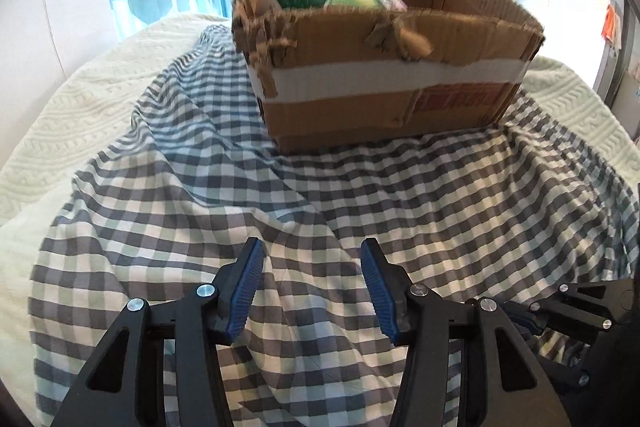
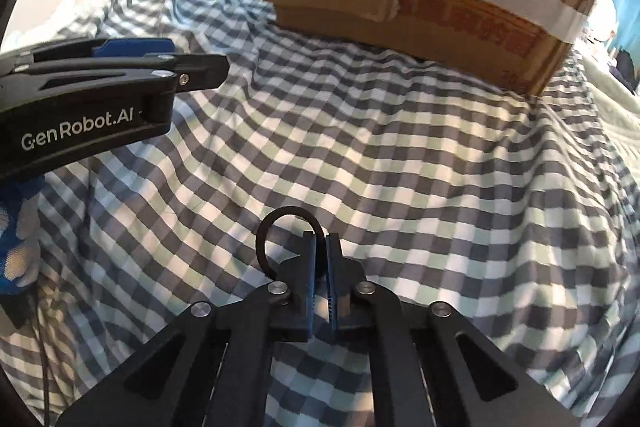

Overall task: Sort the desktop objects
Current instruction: 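Grasp the black hair tie with the right gripper, then lift the hair tie with the right gripper and drop it into the box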

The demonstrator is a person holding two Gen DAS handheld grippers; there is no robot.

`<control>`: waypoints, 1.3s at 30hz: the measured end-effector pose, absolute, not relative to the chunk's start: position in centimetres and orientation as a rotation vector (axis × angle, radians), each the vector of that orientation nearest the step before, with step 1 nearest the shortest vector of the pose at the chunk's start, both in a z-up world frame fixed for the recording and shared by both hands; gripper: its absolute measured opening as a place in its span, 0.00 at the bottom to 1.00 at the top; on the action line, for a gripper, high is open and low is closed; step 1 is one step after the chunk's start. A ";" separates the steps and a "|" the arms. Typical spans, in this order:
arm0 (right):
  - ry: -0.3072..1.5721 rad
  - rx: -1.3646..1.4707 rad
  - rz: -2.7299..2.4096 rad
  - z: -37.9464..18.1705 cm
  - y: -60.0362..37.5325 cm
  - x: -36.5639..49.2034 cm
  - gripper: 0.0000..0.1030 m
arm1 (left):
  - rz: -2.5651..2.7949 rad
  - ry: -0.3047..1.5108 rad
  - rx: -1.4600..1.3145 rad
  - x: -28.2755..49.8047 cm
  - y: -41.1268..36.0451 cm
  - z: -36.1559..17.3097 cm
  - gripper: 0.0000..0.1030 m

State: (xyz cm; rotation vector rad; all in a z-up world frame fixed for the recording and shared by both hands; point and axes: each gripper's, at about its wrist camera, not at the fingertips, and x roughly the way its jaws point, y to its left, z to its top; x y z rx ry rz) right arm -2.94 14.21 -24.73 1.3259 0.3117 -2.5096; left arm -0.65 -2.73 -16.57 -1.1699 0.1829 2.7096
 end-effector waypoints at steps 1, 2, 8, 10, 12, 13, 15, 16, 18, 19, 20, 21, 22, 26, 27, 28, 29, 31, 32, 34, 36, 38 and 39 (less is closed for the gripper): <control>0.300 1.298 -2.532 -24.1 14.4 -2.5 0.03 | 2.712 0.179 -1.159 -0.5 -2.7 -16.1 0.50; 0.286 1.277 -2.545 -23.7 14.7 -2.2 0.03 | 2.715 0.174 -1.147 -0.2 -2.7 -15.7 0.49; 0.197 1.113 -2.642 -19.2 16.2 -0.4 0.03 | 2.736 0.123 -1.051 1.4 -2.9 -12.6 0.49; 0.178 1.061 -2.670 -17.9 16.3 -0.4 0.03 | 2.745 0.116 -1.010 2.1 -2.9 -11.4 0.48; 0.145 1.006 -2.700 -16.2 16.5 0.0 0.03 | 2.755 0.110 -0.965 2.6 -2.8 -10.0 0.48; 0.131 0.981 -2.712 -15.7 16.6 0.0 0.03 | 2.760 0.106 -0.944 2.9 -2.8 -9.4 0.47; 0.112 0.929 -2.736 -13.9 17.0 0.4 0.03 | 2.768 0.095 -0.897 3.3 -2.7 -7.9 0.47; 0.110 0.904 -2.749 -13.5 16.9 0.3 0.03 | 2.773 0.090 -0.872 3.5 -2.7 -7.2 0.47; 0.107 0.838 -2.780 -11.7 17.2 0.5 0.03 | 2.780 0.083 -0.817 3.8 -2.4 -5.5 0.47; 0.103 0.808 -2.791 -10.8 17.3 0.7 0.03 | 2.783 0.081 -0.790 3.9 -2.2 -4.8 0.47; 0.098 0.773 -2.803 -9.8 17.5 0.8 0.03 | 2.786 0.082 -0.761 4.0 -2.0 -3.9 0.47; 0.096 0.750 -2.811 -9.1 17.8 1.0 0.03 | 2.790 0.085 -0.727 4.0 -1.6 -2.9 0.47; 0.097 0.724 -2.822 -8.1 17.8 1.2 0.03 | 2.792 0.086 -0.701 4.1 -1.5 -2.2 0.47; 0.078 0.619 -2.859 -4.4 18.5 0.4 0.03 | 2.824 0.083 -0.569 3.9 -1.0 1.2 0.47; 0.073 0.600 -2.862 -3.7 18.8 0.2 0.03 | 2.837 0.074 -0.527 3.8 -1.0 1.9 0.47; 0.069 0.582 -2.866 -3.0 19.0 -0.1 0.03 | 2.845 0.066 -0.496 3.7 -1.0 2.6 0.47; 0.067 0.563 -2.874 -2.3 19.1 -0.5 0.03 | 2.848 0.062 -0.475 3.3 -0.9 3.1 0.47; 0.069 0.534 -2.885 -1.2 19.5 -1.4 0.03 | 2.847 0.060 -0.455 2.4 -0.8 4.0 0.47; 0.068 0.523 -2.890 -0.7 19.7 -1.9 0.03 | 2.850 0.058 -0.445 1.9 -0.7 4.3 0.47; 0.064 0.508 -2.896 0.1 19.9 -3.2 0.03 | 2.852 0.064 -0.432 0.8 -0.4 4.8 0.47; 0.062 0.494 -2.902 0.7 20.1 -4.6 0.03 | 2.853 0.068 -0.427 -0.5 -0.2 5.1 0.47; 0.057 0.493 -2.901 1.0 20.4 -6.0 0.03 | 2.851 0.069 -0.429 -2.1 0.2 5.2 0.47; 0.055 0.497 -2.902 1.2 20.6 -6.9 0.03 | 2.851 0.072 -0.431 -2.7 0.3 5.2 0.47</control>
